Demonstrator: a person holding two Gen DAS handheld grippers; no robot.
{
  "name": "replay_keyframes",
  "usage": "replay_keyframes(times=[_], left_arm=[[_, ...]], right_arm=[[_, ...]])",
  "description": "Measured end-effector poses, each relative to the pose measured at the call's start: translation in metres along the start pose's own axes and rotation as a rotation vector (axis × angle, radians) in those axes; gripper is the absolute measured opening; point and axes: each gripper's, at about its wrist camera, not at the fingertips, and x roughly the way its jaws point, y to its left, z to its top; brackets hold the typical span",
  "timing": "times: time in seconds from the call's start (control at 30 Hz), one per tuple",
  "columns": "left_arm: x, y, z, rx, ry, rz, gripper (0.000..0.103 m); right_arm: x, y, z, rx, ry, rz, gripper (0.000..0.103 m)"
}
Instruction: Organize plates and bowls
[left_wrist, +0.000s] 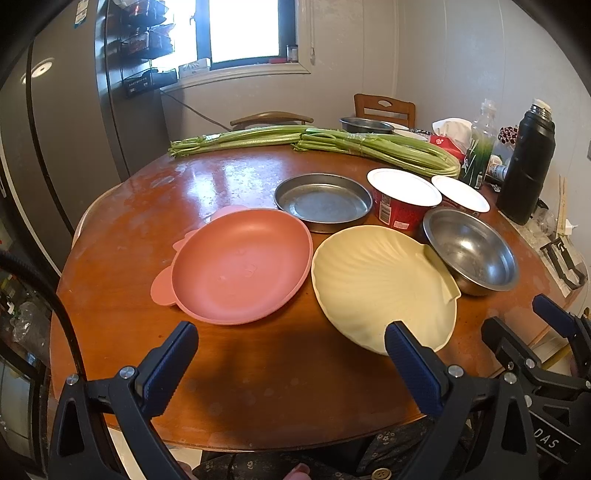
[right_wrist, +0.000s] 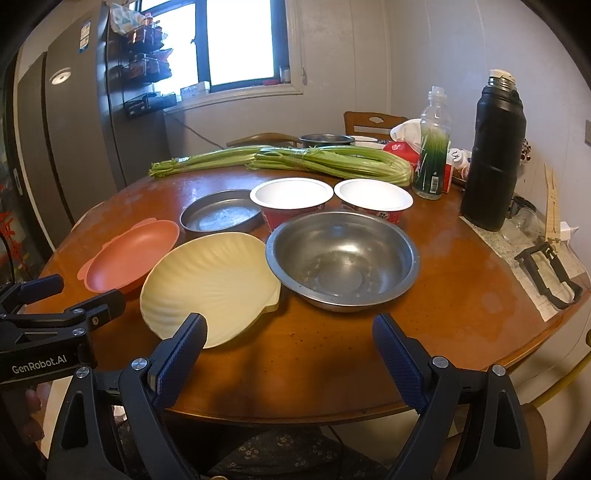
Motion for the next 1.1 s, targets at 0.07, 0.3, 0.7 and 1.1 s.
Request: replay_keyframes(times=[0.07, 0.3, 0.7, 1.1], left_arm=[[0.000, 0.003, 0.000, -0.005, 0.001, -0.001, 0.102], [-0.002, 0.038, 0.003, -0.093, 0.004, 0.039, 0.102], [0.014, 0.104, -0.001, -0.243, 0.051, 0.091, 0.102], [0.048, 0.112, -0.002, -0.298, 0.144, 0.018, 0.102]], right_arm=[[0.000, 0.000, 0.000, -0.001, -0.003, 0.002, 0.092], [0.001, 0.015, 0.021, -0.056, -0.033, 0.051, 0.092], [0.050, 0.074, 0.077, -0.161, 0.080, 0.285, 0.092], [0.122, 0.115, 0.089, -0.274, 0.213, 0.312, 0.083]])
